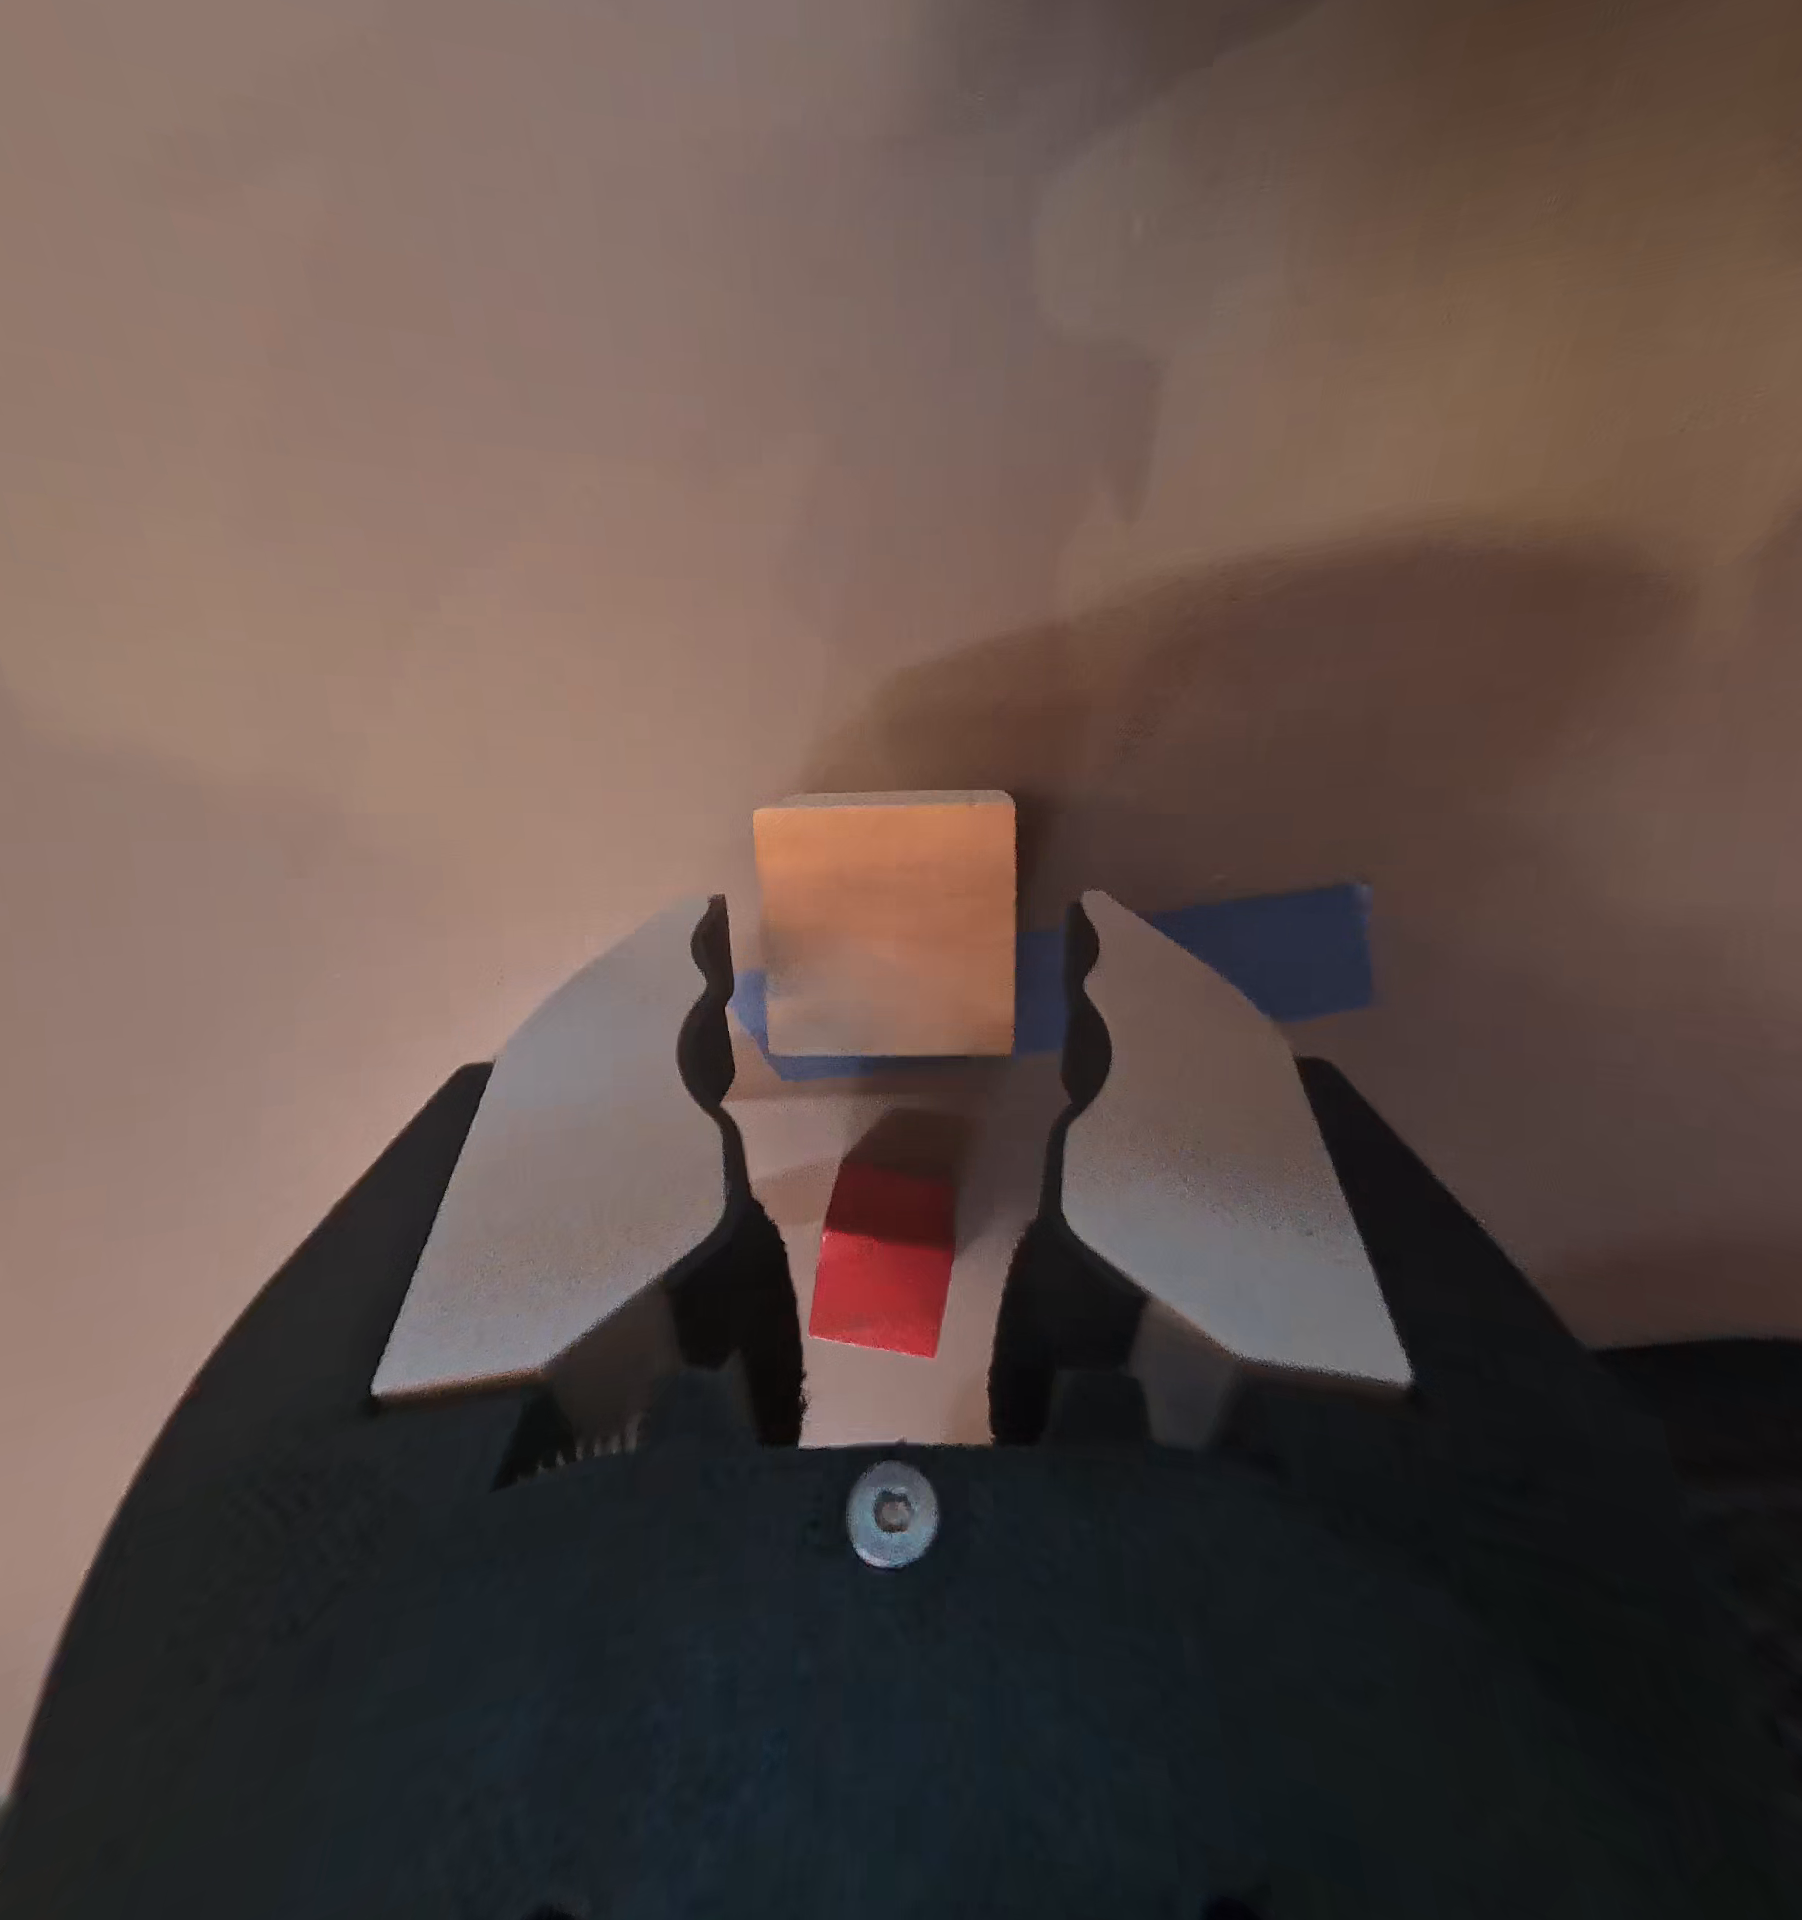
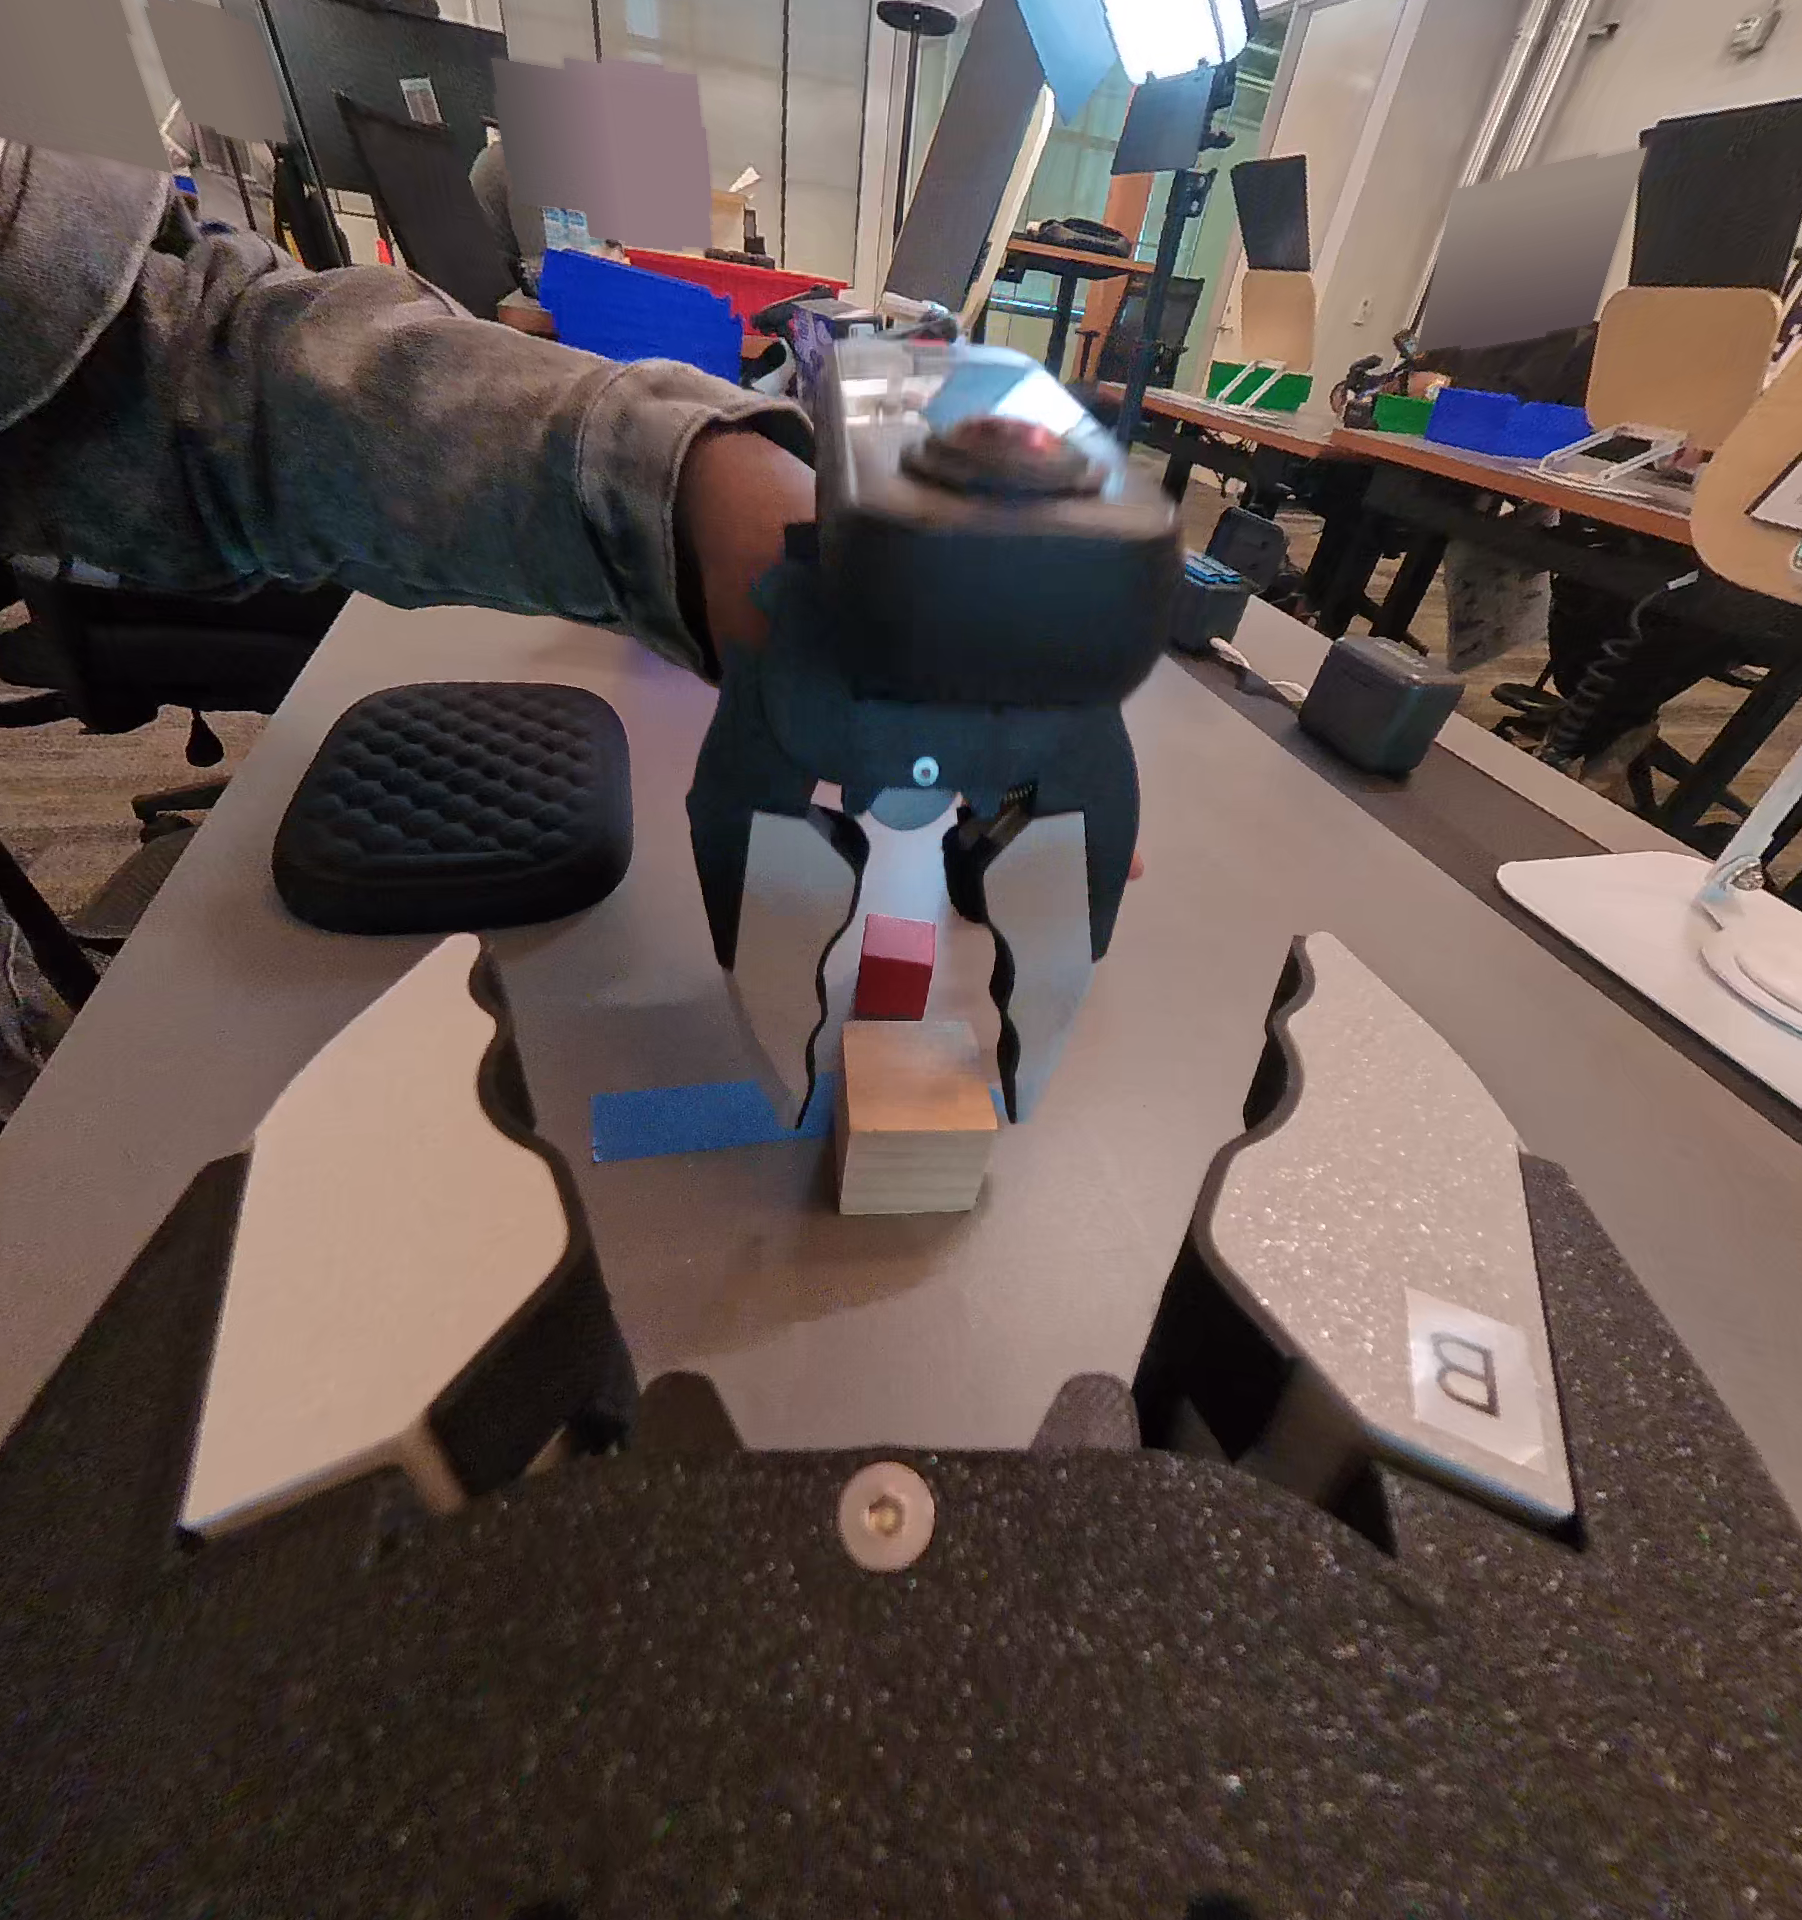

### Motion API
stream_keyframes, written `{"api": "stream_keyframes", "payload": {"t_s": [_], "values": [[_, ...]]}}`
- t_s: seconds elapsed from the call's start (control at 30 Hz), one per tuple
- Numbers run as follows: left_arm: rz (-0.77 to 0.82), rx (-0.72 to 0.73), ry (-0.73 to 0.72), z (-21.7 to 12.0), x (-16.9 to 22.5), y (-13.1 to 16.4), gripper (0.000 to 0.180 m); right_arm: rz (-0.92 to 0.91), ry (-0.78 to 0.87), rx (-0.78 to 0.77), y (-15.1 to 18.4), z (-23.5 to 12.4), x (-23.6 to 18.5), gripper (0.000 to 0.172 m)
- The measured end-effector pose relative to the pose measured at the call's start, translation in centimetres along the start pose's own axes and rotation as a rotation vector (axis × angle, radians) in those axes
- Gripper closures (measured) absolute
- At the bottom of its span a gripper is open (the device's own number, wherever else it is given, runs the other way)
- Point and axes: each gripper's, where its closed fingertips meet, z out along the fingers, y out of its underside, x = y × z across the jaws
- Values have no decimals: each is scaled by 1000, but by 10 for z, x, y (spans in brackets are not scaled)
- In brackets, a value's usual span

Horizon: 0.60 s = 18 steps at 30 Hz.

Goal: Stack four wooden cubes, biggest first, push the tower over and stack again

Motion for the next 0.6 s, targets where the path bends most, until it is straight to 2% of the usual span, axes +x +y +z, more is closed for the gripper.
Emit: {"api": "stream_keyframes", "payload": {"t_s": [0.03,0.07,0.13,0.2,0.3,0.4,0.47,0.6], "values": [[17,-28,-8,4,-1,3,121,0,1,0,0,0,0,37],[41,-56,-7,8,-1,6,134,0,2,0,0,0,0,37],[55,-40,-20,6,-3,5,134,0,3,2,-1,-1,0,37],[45,-5,-49,-11,-12,5,134,5,6,14,-3,-1,1,38],[-19,55,-94,-58,-34,17,135,10,4,24,-4,-1,1,39],[-50,65,-159,-105,-64,52,134,5,-5,14,-2,1,-2,39],[-49,50,-152,-121,-76,85,134,2,-15,11,-1,2,-4,39],[-123,24,-63,-115,-75,130,134,-2,-20,-1,1,4,-5,40]]}}
